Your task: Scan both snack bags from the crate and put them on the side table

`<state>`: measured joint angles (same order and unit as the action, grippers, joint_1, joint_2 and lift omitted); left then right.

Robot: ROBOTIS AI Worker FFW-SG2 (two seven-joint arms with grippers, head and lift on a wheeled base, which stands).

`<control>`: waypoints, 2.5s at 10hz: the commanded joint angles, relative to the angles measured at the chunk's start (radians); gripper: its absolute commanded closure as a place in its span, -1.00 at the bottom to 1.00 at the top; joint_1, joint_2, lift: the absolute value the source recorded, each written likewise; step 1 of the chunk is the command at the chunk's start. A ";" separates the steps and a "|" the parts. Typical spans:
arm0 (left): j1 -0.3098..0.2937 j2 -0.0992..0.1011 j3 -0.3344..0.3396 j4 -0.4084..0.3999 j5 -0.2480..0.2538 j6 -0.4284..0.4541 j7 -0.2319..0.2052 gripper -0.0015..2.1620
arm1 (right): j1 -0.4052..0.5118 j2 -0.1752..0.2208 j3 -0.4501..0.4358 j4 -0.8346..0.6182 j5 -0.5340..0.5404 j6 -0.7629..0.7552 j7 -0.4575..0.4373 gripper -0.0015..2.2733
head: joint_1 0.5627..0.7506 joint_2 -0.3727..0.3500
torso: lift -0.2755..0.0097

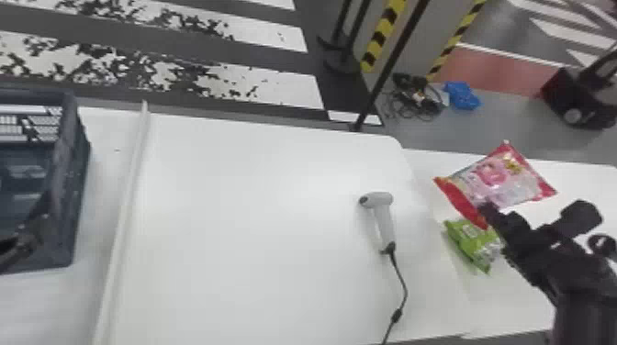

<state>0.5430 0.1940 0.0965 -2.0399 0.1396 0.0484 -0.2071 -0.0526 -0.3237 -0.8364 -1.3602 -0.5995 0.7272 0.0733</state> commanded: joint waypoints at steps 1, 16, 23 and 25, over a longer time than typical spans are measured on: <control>0.000 -0.001 0.000 0.000 0.000 0.000 0.000 -0.89 | -0.021 -0.044 0.048 0.115 0.009 -0.096 -0.001 0.22 | 0.41 -0.94 | 0.32; 0.032 -0.031 -0.037 -0.068 -0.011 0.015 0.037 -0.88 | 0.507 0.249 0.577 -0.620 0.397 -0.685 -0.093 -0.97 | 0.41 -0.74 | 0.32; 0.086 -0.056 -0.095 -0.098 -0.055 -0.028 0.081 -0.88 | 0.642 0.295 0.801 -0.629 0.564 -0.866 -0.204 -0.97 | 0.41 -0.28 | 0.32; 0.094 -0.061 -0.093 -0.103 -0.055 -0.037 0.083 -0.88 | 0.665 0.295 0.803 -0.642 0.563 -0.884 -0.204 -0.97 | 0.41 -0.25 | 0.32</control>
<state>0.6349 0.1342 0.0028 -2.1410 0.0848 0.0150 -0.1241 0.6065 -0.0292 -0.0340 -1.9988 -0.0356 -0.1534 -0.1304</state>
